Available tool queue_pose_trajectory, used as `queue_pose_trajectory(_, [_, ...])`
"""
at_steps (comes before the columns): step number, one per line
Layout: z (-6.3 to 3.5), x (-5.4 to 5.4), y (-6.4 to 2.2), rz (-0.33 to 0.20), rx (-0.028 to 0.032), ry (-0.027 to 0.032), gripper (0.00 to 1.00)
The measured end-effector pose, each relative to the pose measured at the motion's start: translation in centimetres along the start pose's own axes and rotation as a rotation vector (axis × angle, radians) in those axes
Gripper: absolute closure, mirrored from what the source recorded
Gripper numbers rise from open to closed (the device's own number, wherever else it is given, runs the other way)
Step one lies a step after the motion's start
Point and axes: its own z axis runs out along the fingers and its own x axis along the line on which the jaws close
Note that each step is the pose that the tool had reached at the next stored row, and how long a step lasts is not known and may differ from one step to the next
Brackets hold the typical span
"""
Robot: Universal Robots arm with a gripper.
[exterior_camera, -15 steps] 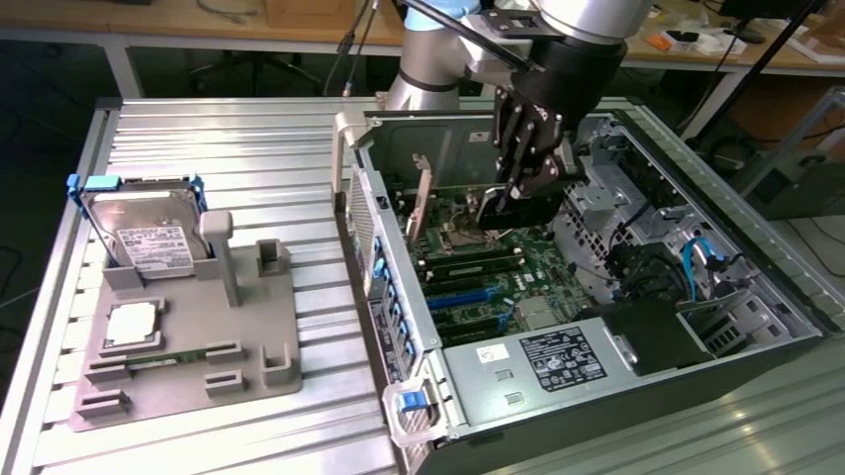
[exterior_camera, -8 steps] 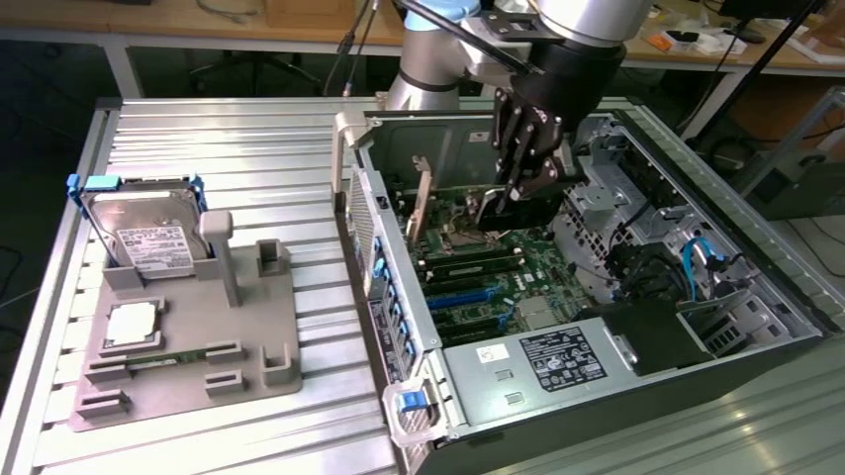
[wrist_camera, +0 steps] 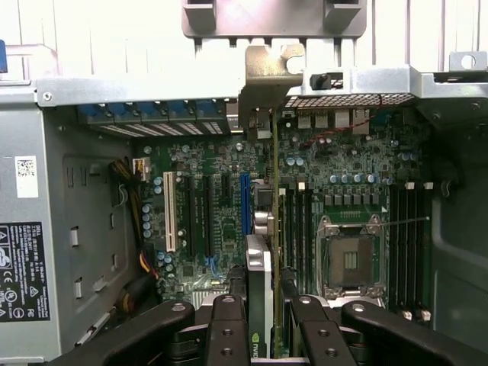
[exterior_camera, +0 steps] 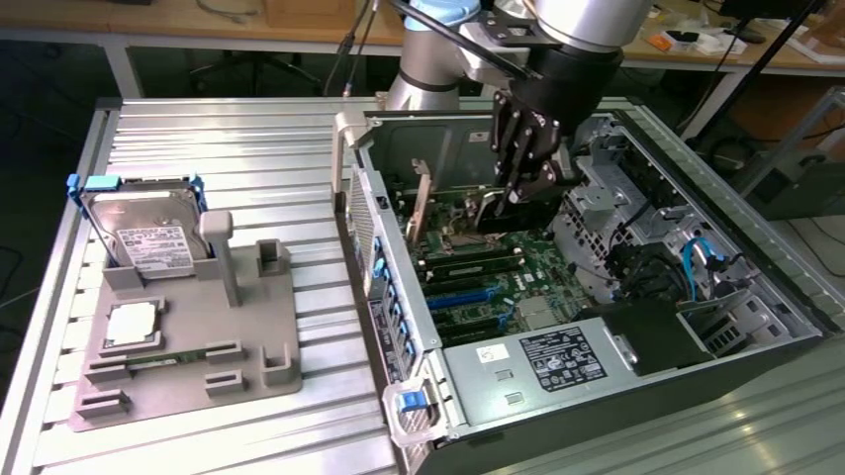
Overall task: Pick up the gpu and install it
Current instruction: 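Insert the gpu into the slot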
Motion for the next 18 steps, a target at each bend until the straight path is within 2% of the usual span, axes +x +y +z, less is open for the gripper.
queue_pose_trajectory(18, [0.53,-0.01,-0.01,0.000,0.0001,0.0000,0.73])
